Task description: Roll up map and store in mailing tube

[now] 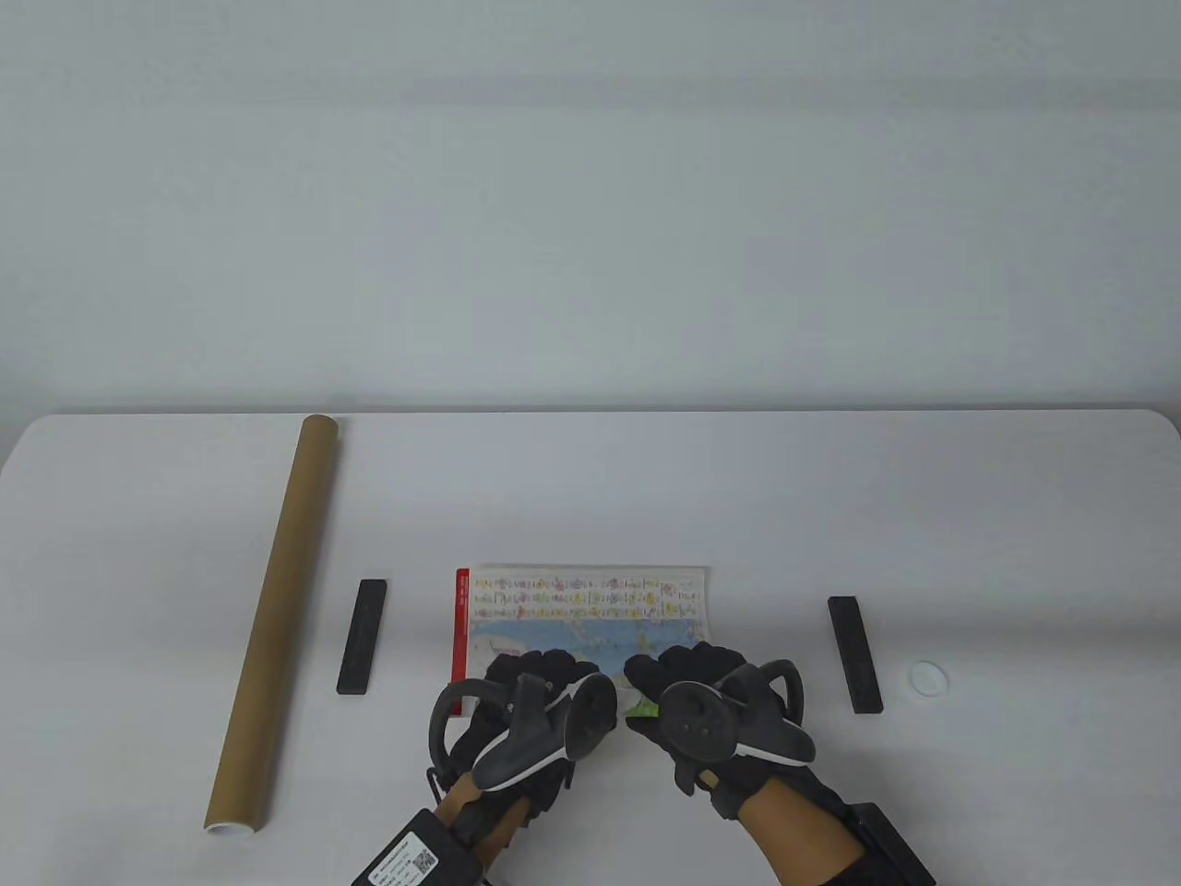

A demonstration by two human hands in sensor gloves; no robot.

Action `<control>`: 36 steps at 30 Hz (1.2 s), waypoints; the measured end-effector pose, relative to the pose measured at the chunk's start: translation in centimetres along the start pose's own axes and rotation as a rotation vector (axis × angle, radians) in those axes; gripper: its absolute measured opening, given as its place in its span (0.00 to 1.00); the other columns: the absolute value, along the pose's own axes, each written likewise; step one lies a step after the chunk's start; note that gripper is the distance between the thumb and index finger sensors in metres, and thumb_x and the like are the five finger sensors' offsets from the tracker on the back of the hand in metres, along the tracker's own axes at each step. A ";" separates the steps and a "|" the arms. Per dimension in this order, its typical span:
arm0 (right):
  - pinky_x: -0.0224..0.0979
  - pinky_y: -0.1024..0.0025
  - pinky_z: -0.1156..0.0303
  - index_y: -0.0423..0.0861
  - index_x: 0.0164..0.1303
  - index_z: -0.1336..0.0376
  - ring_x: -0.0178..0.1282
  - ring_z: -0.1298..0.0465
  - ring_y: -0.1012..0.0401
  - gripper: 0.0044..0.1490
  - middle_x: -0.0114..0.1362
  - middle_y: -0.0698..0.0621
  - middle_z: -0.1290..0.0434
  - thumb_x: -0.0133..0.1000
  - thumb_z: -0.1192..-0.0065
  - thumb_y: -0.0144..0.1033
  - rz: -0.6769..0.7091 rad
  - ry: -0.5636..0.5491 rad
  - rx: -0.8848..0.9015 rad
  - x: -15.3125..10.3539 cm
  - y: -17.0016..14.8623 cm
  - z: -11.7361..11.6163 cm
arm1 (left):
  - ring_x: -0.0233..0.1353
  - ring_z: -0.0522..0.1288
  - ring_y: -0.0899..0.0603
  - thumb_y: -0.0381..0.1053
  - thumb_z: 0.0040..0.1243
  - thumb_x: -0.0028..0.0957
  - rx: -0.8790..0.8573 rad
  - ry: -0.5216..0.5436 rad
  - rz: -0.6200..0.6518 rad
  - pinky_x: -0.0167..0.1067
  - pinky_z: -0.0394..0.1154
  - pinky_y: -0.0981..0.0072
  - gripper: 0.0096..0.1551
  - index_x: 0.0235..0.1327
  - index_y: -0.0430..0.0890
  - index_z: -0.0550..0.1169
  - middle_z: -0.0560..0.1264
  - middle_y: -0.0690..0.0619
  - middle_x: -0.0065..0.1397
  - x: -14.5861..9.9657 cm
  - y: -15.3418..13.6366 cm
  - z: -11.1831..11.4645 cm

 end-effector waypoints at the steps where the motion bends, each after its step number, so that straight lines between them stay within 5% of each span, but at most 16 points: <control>1: 0.67 0.38 0.33 0.43 0.70 0.29 0.56 0.23 0.46 0.37 0.58 0.46 0.25 0.53 0.25 0.49 0.006 -0.009 -0.024 -0.1 0.2 0.1 | 0.44 0.86 0.53 0.75 0.71 0.33 -0.033 -0.018 0.000 0.62 0.78 0.60 0.30 0.46 0.63 0.86 0.83 0.61 0.42 0.1 -0.2 0.2; 6: 0.71 0.36 0.37 0.45 0.73 0.32 0.64 0.27 0.44 0.40 0.66 0.45 0.30 0.52 0.24 0.48 0.055 -0.071 -0.133 -0.4 1.3 0.5 | 0.49 0.85 0.50 0.74 0.69 0.35 -0.158 -0.134 -0.032 0.66 0.76 0.56 0.29 0.48 0.62 0.86 0.83 0.59 0.46 0.6 -1.1 1.1; 12: 0.66 0.41 0.30 0.44 0.67 0.28 0.52 0.22 0.49 0.34 0.58 0.46 0.25 0.53 0.25 0.47 0.046 -0.030 -0.111 -0.1 1.2 0.3 | 0.57 0.83 0.47 0.73 0.68 0.37 -0.176 -0.158 -0.025 0.71 0.72 0.53 0.30 0.51 0.63 0.85 0.82 0.58 0.54 0.7 -1.1 1.6; 20: 0.59 0.44 0.25 0.43 0.60 0.24 0.44 0.19 0.51 0.29 0.52 0.47 0.22 0.53 0.24 0.46 -0.048 0.071 0.143 0.5 -1.3 -0.7 | 0.64 0.80 0.47 0.72 0.69 0.38 0.110 0.061 -0.036 0.74 0.68 0.51 0.36 0.63 0.64 0.77 0.78 0.59 0.62 -0.7 1.4 0.0; 27: 0.59 0.43 0.26 0.41 0.61 0.24 0.45 0.19 0.50 0.30 0.52 0.46 0.23 0.53 0.24 0.46 -0.052 0.110 0.321 0.4 -2.5 -1.2 | 0.52 0.84 0.51 0.75 0.71 0.32 0.217 0.208 0.022 0.69 0.73 0.57 0.36 0.56 0.64 0.80 0.81 0.61 0.51 -1.2 2.2 -0.5; 36: 0.67 0.39 0.32 0.42 0.71 0.31 0.56 0.22 0.46 0.38 0.61 0.45 0.25 0.53 0.24 0.47 0.021 -0.039 -0.028 -0.2 0.2 0.5 | 0.44 0.85 0.54 0.76 0.70 0.31 0.067 0.092 -0.032 0.63 0.77 0.60 0.34 0.50 0.63 0.83 0.82 0.61 0.43 -0.2 0.6 0.1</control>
Point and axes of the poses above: the tracker on the back of each hand, its own y axis roughly to the thumb side, its own x axis roughly from the wrist to the fingertips, z = x × y, the point moved 2 cm from there along x, roughly from the wrist to the fingertips
